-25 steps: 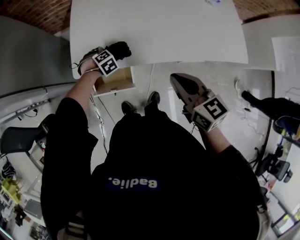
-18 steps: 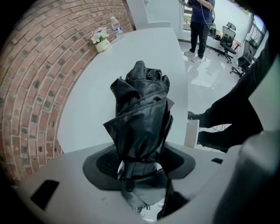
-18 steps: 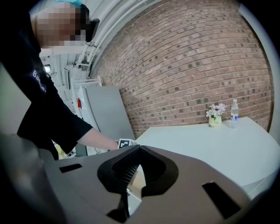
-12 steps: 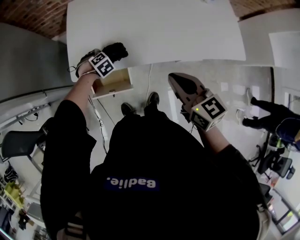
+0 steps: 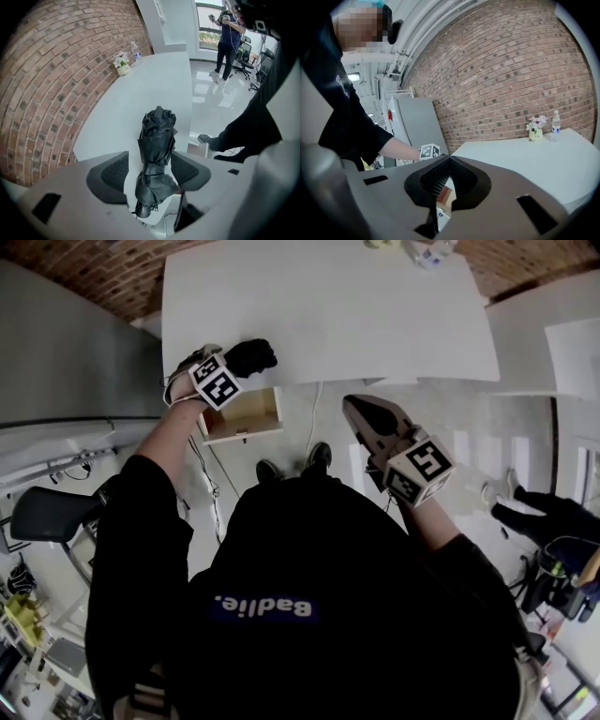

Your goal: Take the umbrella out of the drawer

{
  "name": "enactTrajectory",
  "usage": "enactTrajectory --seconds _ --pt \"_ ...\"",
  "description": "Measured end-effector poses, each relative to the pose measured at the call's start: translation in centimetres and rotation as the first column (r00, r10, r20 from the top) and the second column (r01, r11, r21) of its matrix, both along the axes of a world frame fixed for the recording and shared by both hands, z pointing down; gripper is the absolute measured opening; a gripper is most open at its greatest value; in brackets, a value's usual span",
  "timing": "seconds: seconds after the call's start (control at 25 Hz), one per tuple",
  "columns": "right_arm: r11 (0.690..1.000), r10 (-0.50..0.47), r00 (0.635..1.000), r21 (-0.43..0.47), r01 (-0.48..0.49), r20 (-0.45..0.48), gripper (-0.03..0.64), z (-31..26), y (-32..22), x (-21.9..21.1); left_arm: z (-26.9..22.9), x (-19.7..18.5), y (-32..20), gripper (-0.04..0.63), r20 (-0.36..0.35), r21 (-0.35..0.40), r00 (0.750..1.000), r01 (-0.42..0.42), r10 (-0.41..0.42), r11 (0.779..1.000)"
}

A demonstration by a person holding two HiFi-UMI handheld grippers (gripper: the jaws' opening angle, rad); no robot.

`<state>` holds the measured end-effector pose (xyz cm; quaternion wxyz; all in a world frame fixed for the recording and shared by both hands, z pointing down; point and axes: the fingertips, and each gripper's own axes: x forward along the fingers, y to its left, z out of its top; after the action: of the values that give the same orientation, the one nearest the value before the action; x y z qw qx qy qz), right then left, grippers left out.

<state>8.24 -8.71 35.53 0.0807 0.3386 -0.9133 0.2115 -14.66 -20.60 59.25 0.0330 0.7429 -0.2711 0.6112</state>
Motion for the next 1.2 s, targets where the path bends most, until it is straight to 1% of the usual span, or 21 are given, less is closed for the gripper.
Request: enactTrajectory --seconds 0.12,0.24,0.36,0.48,0.56,0.64,0.84,1.0,1.12,1.2 --pt "1.0 -0.015 1.0 0.007 0.015 -0.021 0.026 0.0 0.2 -0.6 -1.4 0.1 0.4 0.274 -0.05 0.023 0.999 0.021 -0.02 1.0" --pt "1.0 -0.023 1.0 0.014 0.023 0.002 0.026 -0.7 0.6 -1.3 -3.0 0.4 1.1 0.242 -0.133 0.037 0.989 0.075 -0.069 0.997" --pt "0.999 -0.024 1.0 0.023 0.024 -0.02 0.026 -0.7 0.9 -1.2 -5.2 0.8 1.7 0.211 -0.235 0.066 0.965 0.136 -0.117 0.988" --pt "0.999 -0.026 0.999 0.029 0.027 -0.018 0.026 -0.9 1.3 -1.6 -7.9 1.5 2.5 0.182 -0.336 0.112 0.932 0.18 -0.133 0.977" --pt "0.999 -0.03 0.999 0.032 0.031 -0.015 0.026 -1.1 1.6 -1.9 -9.7 2.0 3.4 0.169 -0.387 0.124 0.911 0.205 -0.143 0.971" --pt "0.999 -0.035 0.999 0.04 0.036 -0.011 0.026 -1.2 1.8 -2.2 -11.1 2.3 4.4 0.153 -0.437 0.119 0.885 0.237 -0.163 0.964" --pt "0.994 -0.055 0.998 0.099 0.054 0.015 0.026 -2.2 1.6 -3.0 -13.8 3.1 6.9 0.116 -0.561 0.088 0.802 0.304 -0.205 0.948" --pt "0.992 -0.066 0.998 0.108 0.063 0.019 0.026 -2.5 1.8 -3.6 -16.5 4.1 8.6 0.093 -0.649 0.07 0.732 0.329 -0.207 0.942" --pt "0.992 -0.071 0.997 0.103 0.068 0.02 0.026 -2.6 2.0 -4.0 -18.9 4.9 9.6 0.067 -0.709 0.074 0.679 0.343 -0.193 0.936" --pt "0.992 -0.075 0.997 0.104 0.073 0.021 0.026 -2.7 2.0 -4.2 -20.2 5.5 10.4 0.05 -0.739 0.077 0.649 0.349 -0.182 0.934"
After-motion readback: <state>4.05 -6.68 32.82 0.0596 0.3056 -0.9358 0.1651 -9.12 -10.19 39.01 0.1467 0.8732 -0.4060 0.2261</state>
